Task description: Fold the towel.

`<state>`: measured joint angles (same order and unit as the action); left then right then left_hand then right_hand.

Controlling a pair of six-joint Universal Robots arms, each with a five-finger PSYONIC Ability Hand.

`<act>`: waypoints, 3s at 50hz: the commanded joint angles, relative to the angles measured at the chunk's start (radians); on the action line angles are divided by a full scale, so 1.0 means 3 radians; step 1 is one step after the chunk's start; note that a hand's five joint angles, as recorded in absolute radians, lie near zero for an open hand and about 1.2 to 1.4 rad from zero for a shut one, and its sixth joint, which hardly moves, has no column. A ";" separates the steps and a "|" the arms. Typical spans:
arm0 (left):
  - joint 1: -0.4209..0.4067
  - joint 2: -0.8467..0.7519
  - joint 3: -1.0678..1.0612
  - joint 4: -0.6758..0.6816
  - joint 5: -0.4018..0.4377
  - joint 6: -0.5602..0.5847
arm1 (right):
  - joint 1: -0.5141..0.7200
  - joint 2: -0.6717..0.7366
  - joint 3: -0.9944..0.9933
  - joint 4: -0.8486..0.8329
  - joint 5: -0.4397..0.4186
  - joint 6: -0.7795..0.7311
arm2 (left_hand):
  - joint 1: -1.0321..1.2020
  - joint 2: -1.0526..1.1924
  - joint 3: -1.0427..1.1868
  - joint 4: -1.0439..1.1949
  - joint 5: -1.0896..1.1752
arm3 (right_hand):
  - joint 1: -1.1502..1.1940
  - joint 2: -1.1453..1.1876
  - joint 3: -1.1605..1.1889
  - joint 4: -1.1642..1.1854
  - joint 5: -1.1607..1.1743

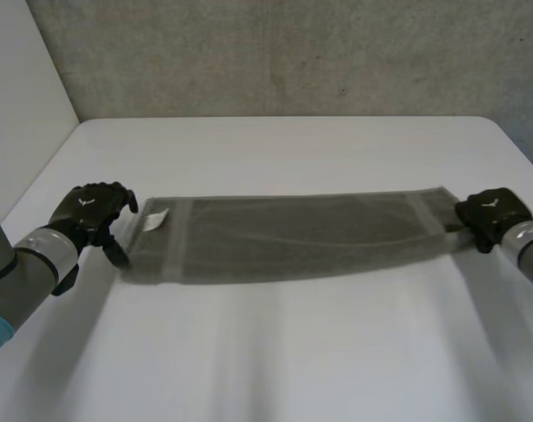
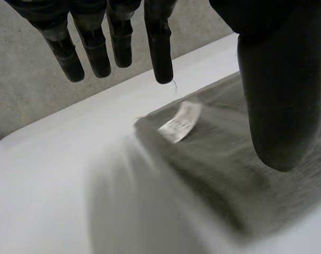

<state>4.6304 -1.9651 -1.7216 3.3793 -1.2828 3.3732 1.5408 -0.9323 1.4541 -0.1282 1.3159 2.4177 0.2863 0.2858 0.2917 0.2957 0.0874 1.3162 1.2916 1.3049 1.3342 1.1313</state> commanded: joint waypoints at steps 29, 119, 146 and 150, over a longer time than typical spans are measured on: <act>-0.0013 0.0000 -0.0014 0.0000 0.0001 0.0005 | 0.2721 0.0289 -0.1661 0.0949 0.0414 0.0301 | -0.0145 -0.0143 -0.0163 -0.0176 -0.0064 | 0.0267 0.0349 0.0305 0.0207 0.0302; -0.0652 0.0308 0.0364 0.0322 -0.0009 -0.1084 | 0.2994 0.0628 -0.1692 0.0975 0.0543 0.0915 | -0.0096 -0.0094 -0.0114 -0.0127 -0.0015 | -0.3517 -0.3435 -0.3479 -0.3577 -0.3482; -0.1133 -0.0659 0.0349 0.0164 -0.0085 -0.1273 | 0.2181 0.0561 -0.1222 0.0816 0.0180 0.1574 | -0.0047 -0.0045 -0.0065 -0.0078 0.0034 | -0.3488 -0.3406 -0.3450 -0.3548 -0.3453; -0.1133 -0.0716 0.0390 0.0164 -0.0193 -0.1268 | 0.2166 0.0663 -0.1252 0.0831 0.0190 0.1574 | -0.0047 -0.0045 -0.0065 -0.0078 0.0034 | -0.3488 -0.3406 -0.3450 -0.3548 -0.3453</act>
<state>4.2887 -2.1466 -1.6134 3.4294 -1.3065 2.9880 2.1918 -0.7781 1.0982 0.1156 1.3694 2.8875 0.2862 0.2857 0.2917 0.2959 0.0893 0.3401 0.3436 0.3303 0.3175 0.1076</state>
